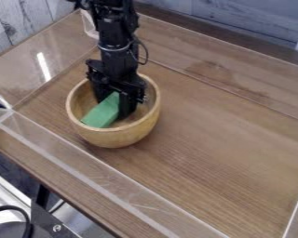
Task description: Remove the green block from inside the brown bowl and put it on the table
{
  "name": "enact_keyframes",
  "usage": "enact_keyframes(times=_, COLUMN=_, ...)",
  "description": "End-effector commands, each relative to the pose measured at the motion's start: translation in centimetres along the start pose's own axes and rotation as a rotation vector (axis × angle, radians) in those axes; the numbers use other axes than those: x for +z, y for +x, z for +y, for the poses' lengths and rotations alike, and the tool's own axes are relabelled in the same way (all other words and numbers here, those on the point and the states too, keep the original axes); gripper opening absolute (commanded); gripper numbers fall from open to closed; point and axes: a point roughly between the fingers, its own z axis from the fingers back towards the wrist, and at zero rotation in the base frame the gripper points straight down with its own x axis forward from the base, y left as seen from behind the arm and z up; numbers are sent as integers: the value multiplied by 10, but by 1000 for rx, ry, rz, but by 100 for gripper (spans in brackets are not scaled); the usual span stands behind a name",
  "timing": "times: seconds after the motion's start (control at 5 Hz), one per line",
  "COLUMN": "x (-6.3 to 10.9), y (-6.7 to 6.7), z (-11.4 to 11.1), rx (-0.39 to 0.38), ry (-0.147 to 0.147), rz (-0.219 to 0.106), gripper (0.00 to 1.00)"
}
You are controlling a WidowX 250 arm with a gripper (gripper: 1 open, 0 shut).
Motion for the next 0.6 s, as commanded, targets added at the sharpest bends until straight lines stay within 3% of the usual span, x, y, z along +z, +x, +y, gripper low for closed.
enact_keyframes(times=0.0, x=-16, y=-12, z=-3, rx=2, ry=-22, rz=71, gripper=0)
enact_keyframes(times=0.4, x=-16, y=-16, z=-6, rx=5, ry=-32, rz=85, gripper=0)
